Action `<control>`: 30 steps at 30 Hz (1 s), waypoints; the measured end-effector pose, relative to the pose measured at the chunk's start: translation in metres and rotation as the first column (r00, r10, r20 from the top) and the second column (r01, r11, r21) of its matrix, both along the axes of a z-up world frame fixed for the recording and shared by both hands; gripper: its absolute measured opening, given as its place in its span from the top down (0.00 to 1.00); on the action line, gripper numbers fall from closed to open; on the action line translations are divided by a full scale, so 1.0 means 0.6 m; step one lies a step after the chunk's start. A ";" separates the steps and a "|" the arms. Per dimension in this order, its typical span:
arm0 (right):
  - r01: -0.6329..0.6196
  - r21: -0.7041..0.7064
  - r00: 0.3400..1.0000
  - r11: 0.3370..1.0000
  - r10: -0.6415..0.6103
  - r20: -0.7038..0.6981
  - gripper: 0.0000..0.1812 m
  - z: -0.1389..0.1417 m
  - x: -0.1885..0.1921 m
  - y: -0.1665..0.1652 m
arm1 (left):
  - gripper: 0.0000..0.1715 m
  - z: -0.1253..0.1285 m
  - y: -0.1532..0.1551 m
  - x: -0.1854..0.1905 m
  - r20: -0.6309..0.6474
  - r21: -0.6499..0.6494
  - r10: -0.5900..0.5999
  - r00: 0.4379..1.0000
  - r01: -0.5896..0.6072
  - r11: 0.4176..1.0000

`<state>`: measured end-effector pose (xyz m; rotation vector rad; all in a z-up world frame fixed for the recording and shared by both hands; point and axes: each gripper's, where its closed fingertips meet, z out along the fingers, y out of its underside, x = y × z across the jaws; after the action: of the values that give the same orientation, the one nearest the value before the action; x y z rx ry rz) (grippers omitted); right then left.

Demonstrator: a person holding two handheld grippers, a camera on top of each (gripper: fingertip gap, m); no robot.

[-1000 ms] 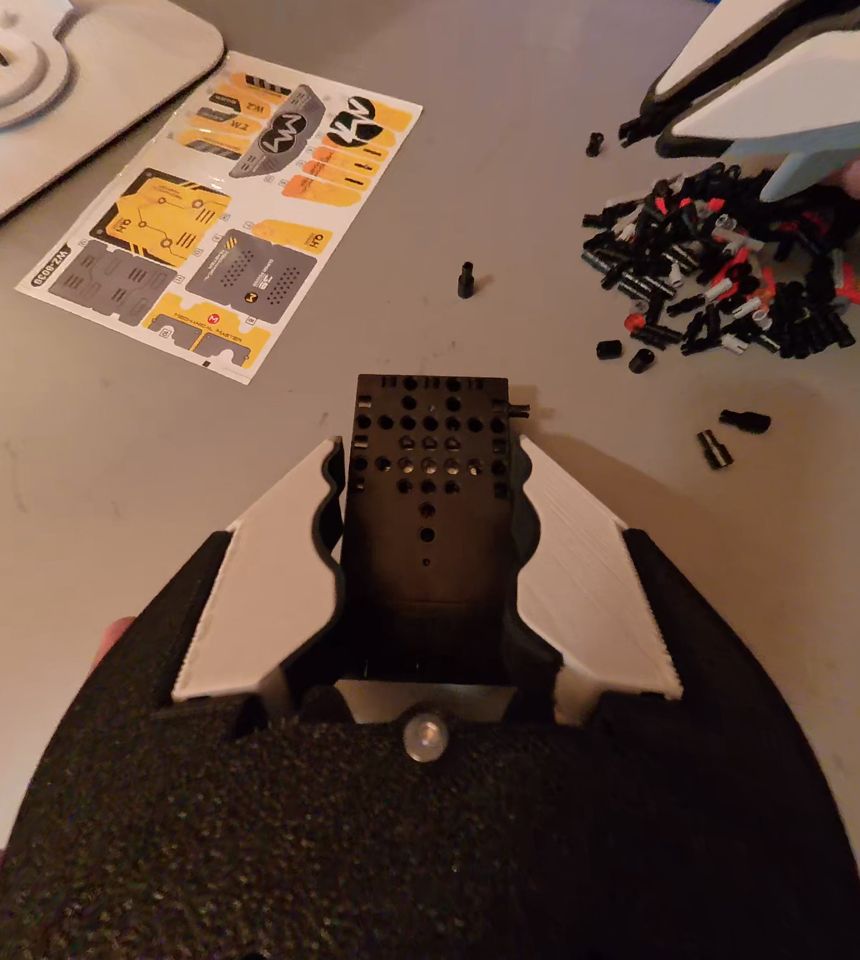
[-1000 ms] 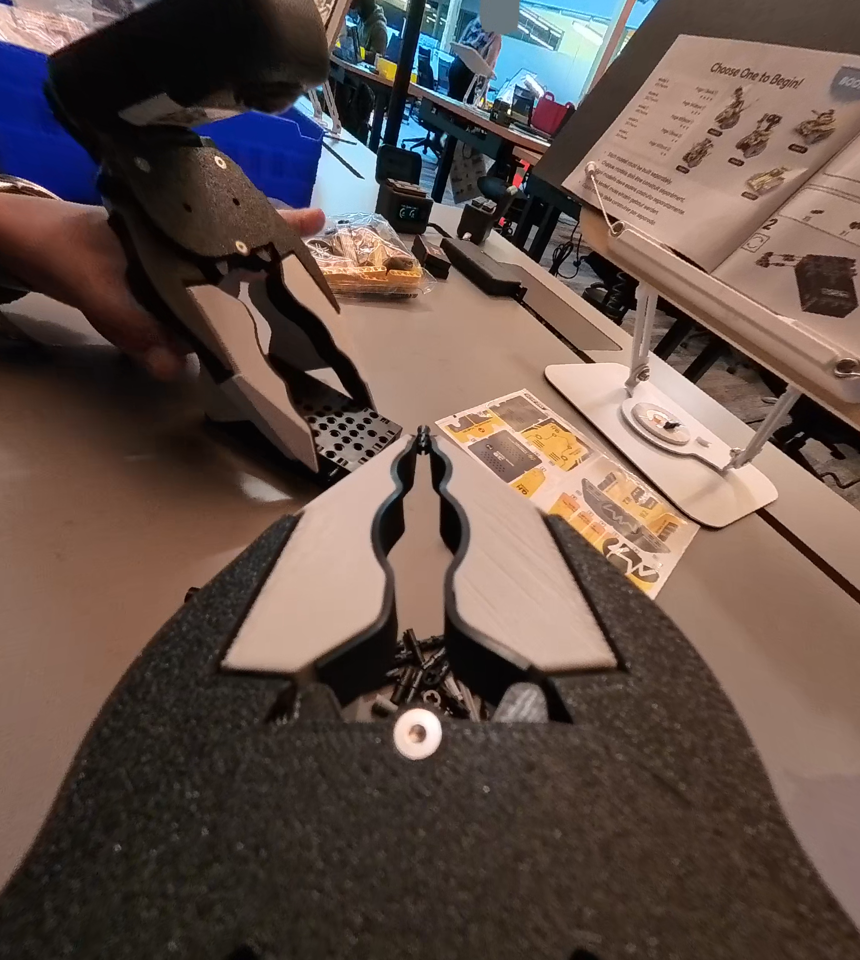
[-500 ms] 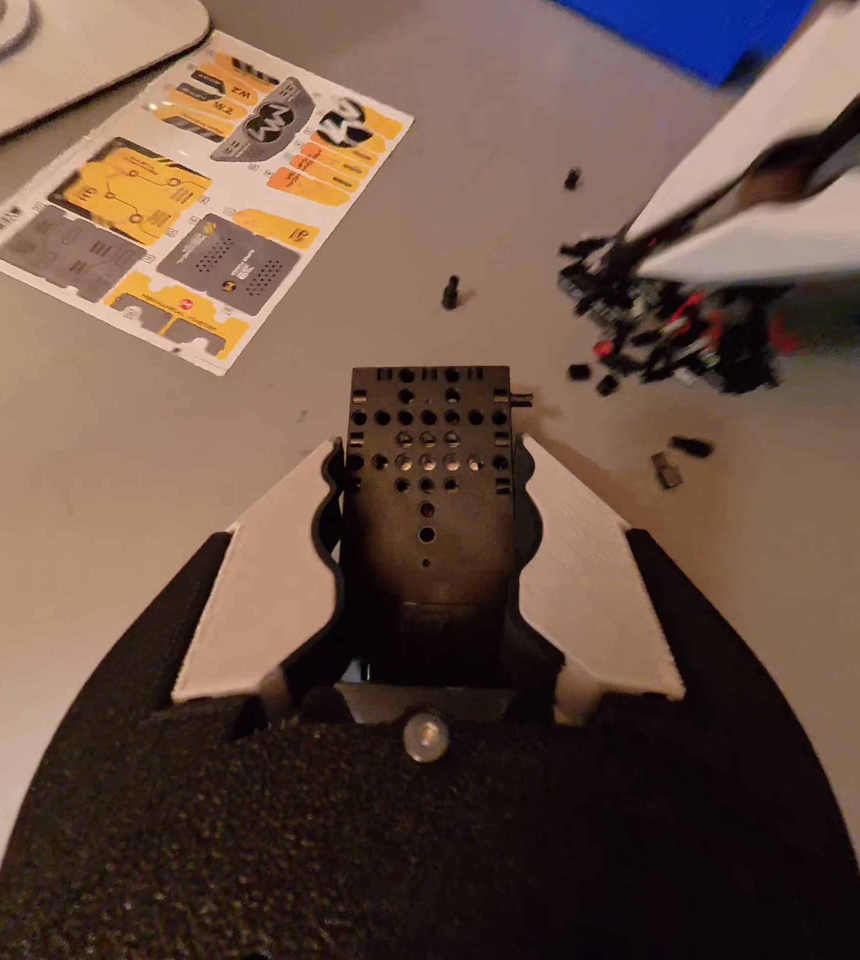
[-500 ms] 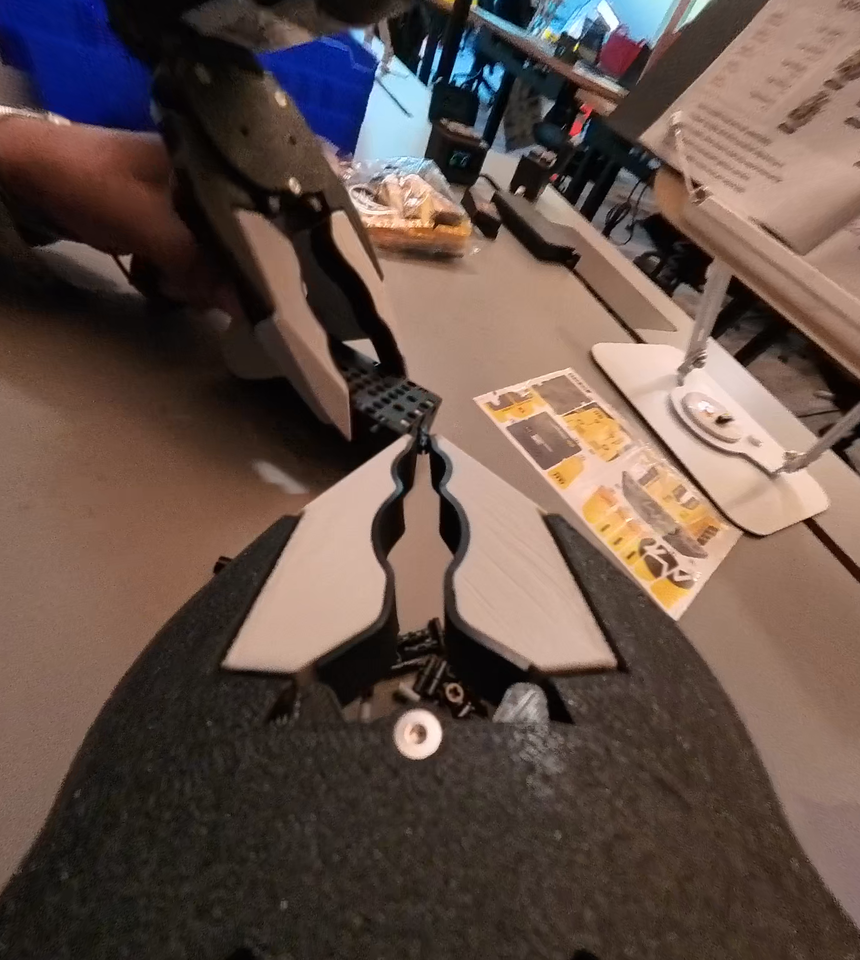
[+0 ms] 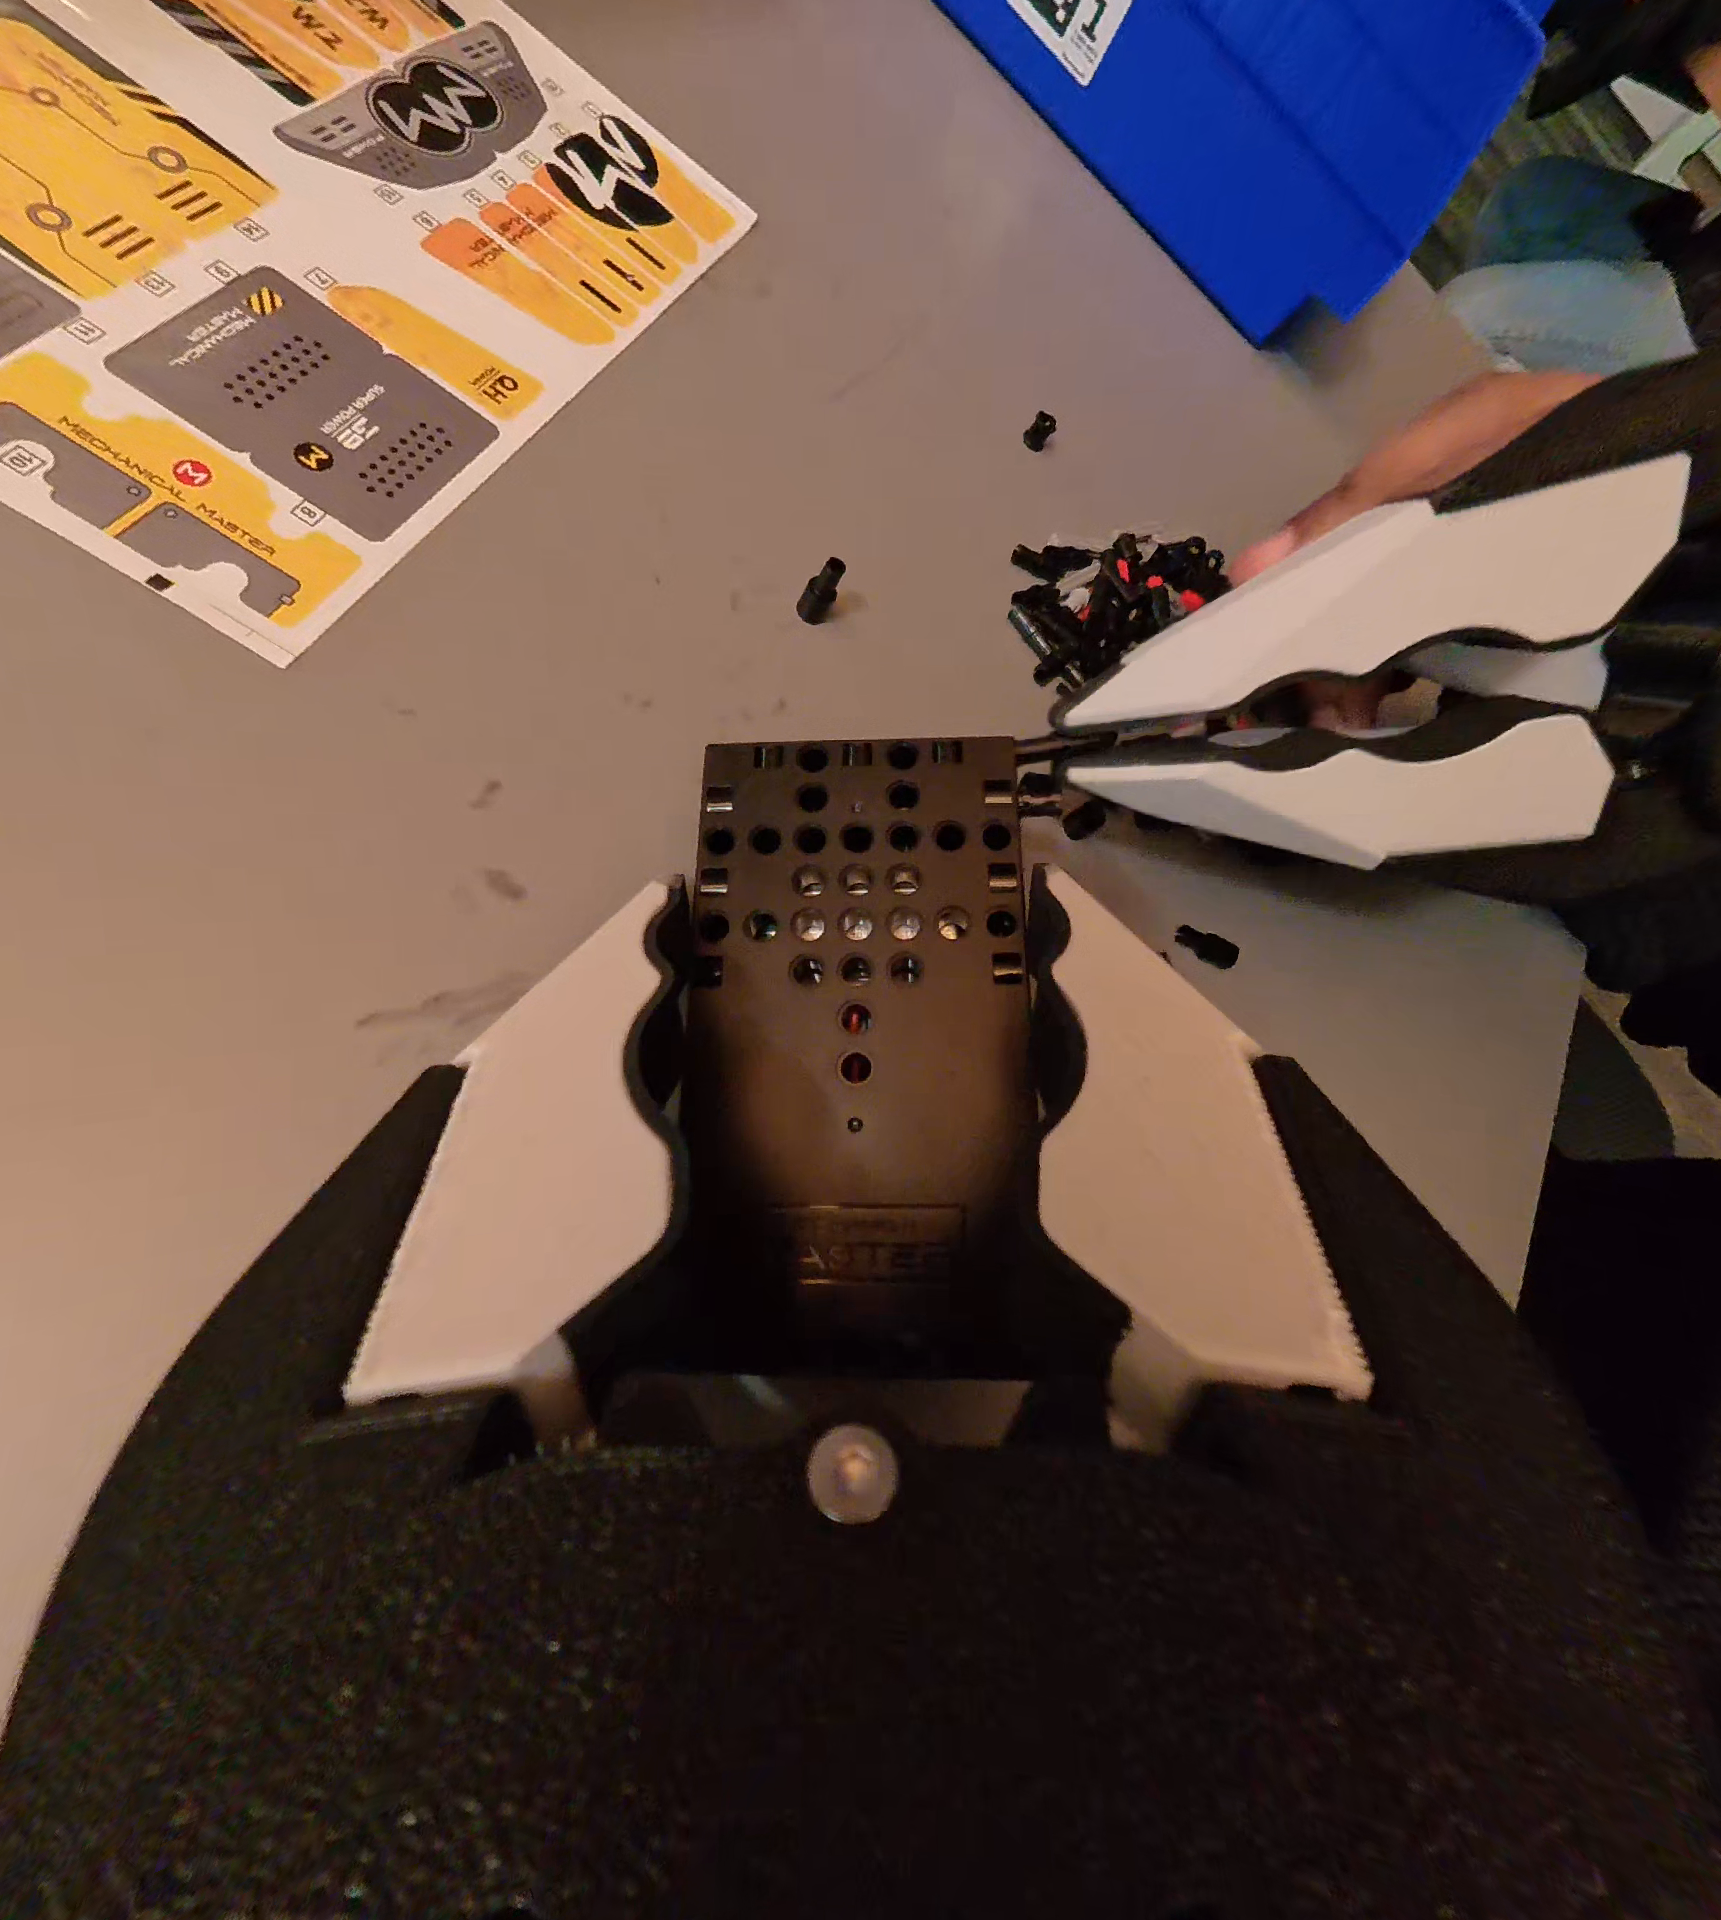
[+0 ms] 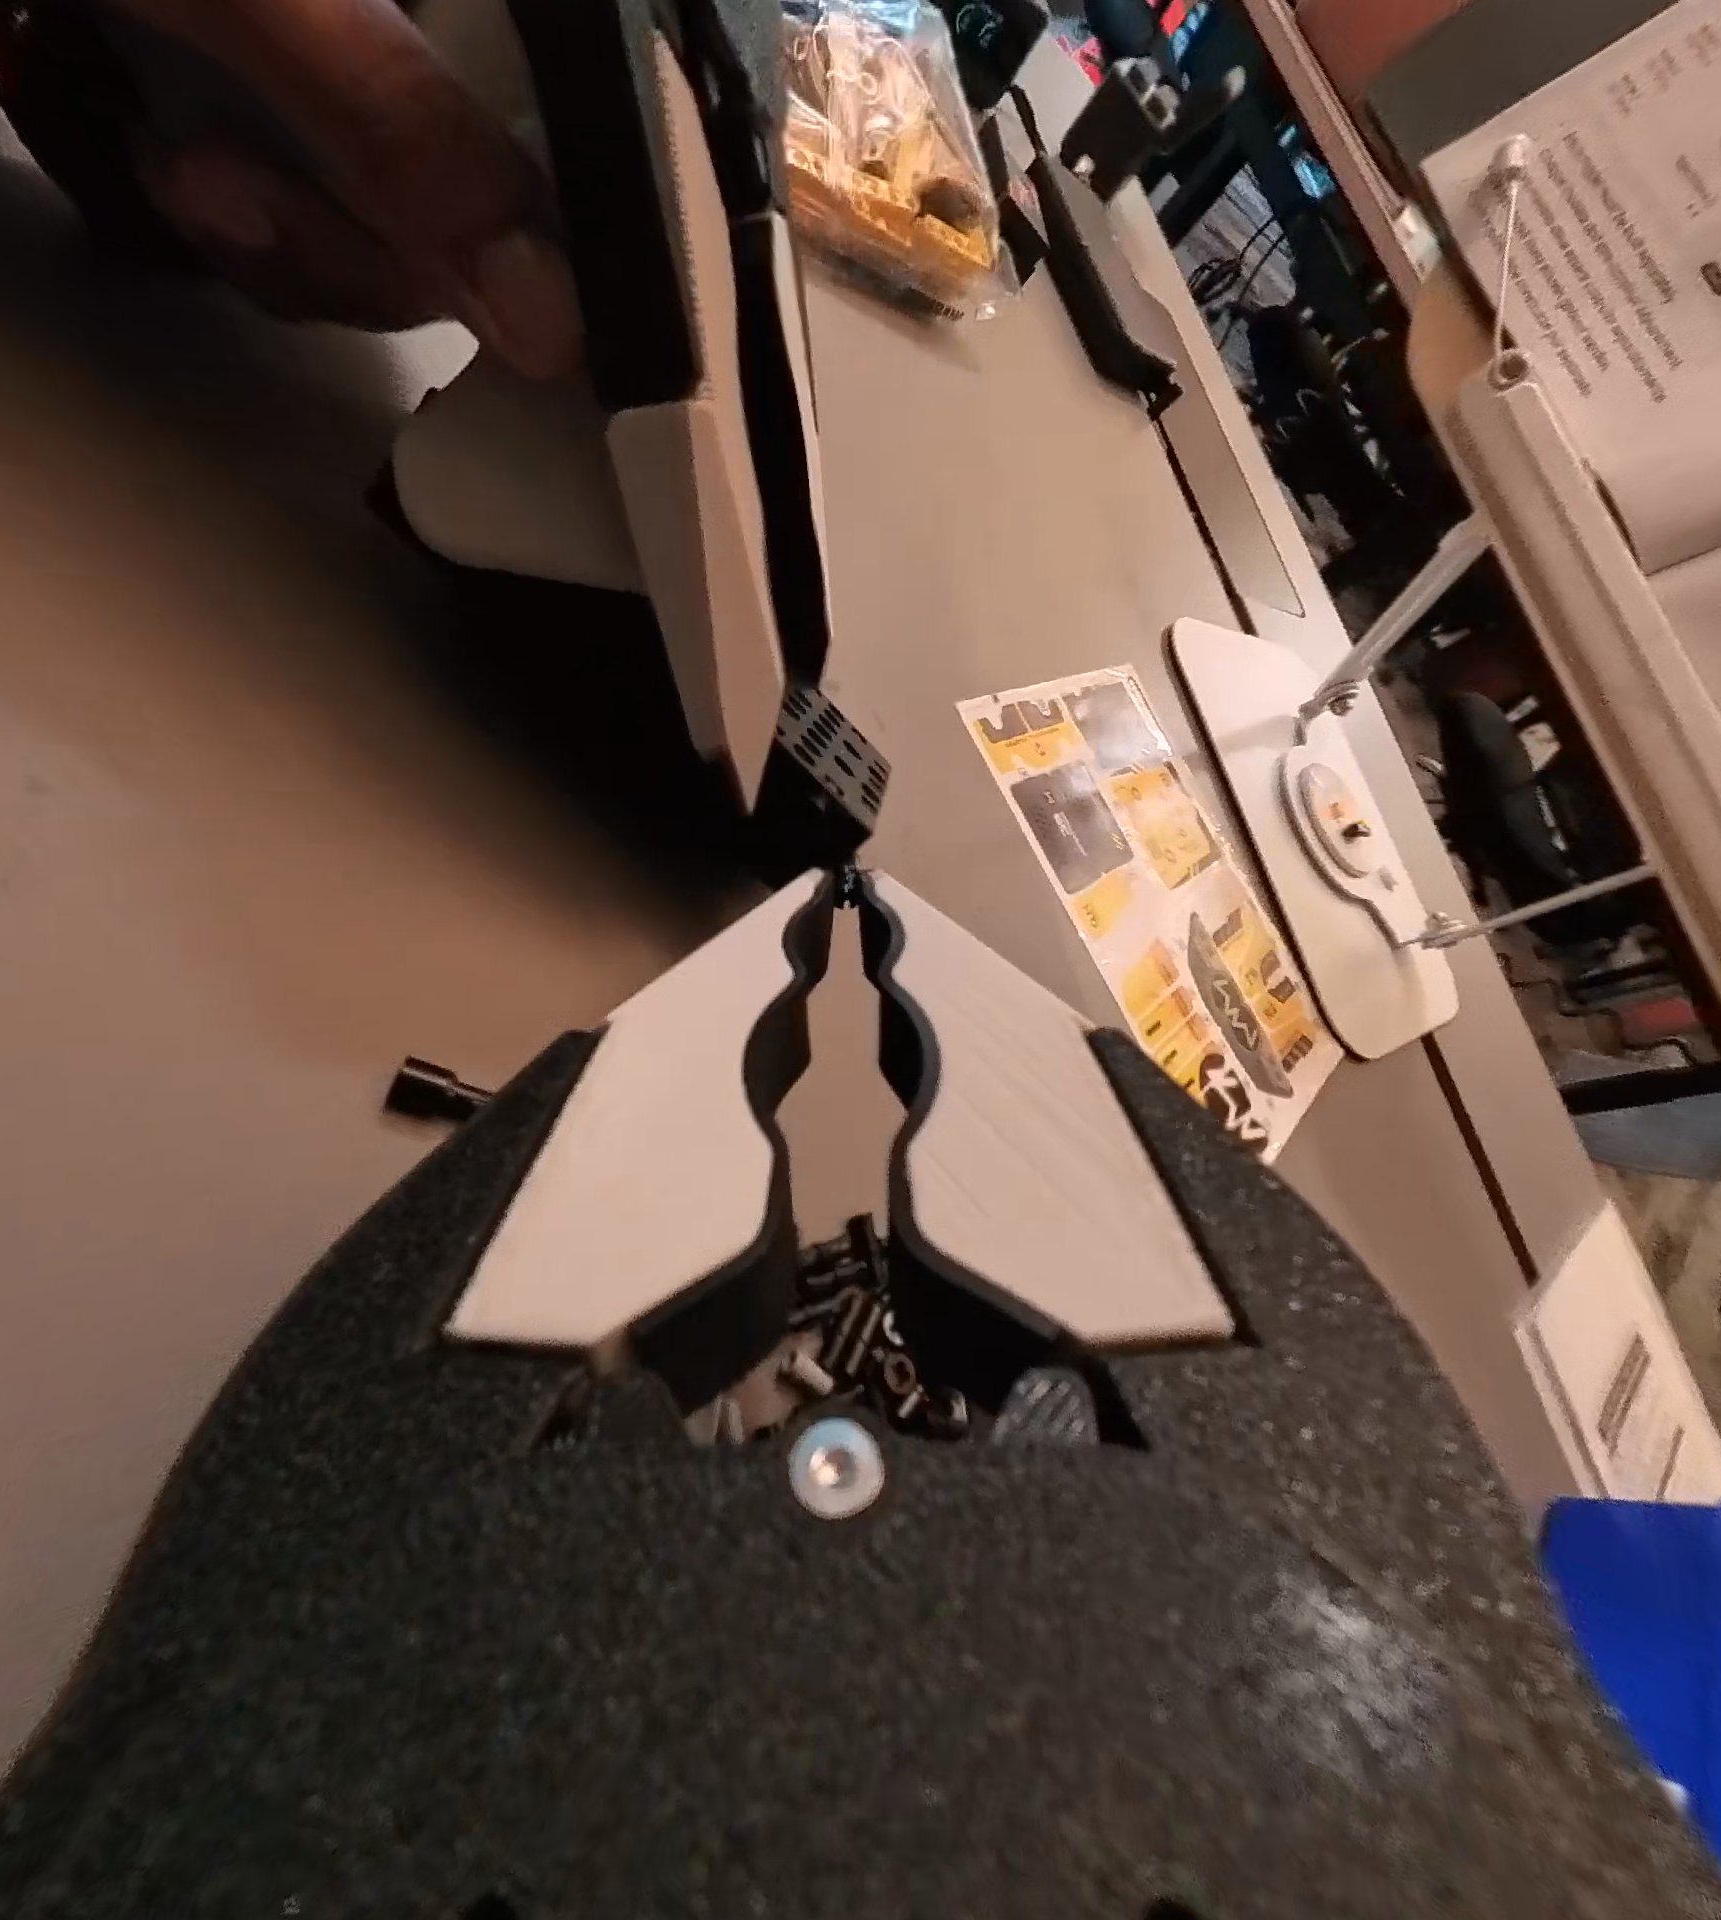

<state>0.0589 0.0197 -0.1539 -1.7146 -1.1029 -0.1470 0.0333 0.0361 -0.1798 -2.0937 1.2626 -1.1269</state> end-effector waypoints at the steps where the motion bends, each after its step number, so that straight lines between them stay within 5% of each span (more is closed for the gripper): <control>1: 0.001 0.010 1.000 1.000 -0.001 0.012 0.97 0.000 -0.002 0.000 | 0.62 0.000 0.000 0.000 -0.001 0.000 0.001 1.000 -0.001 1.000; 30: -0.077 0.235 0.917 0.969 -0.024 0.399 0.97 -0.001 -0.007 0.004 | 0.63 -0.005 0.001 0.001 -0.062 0.051 0.004 0.998 -0.001 0.999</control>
<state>0.0544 0.0222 -0.1547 -1.4773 -1.3417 -0.6170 0.0338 0.0369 -0.1827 -2.1070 1.3034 -1.0253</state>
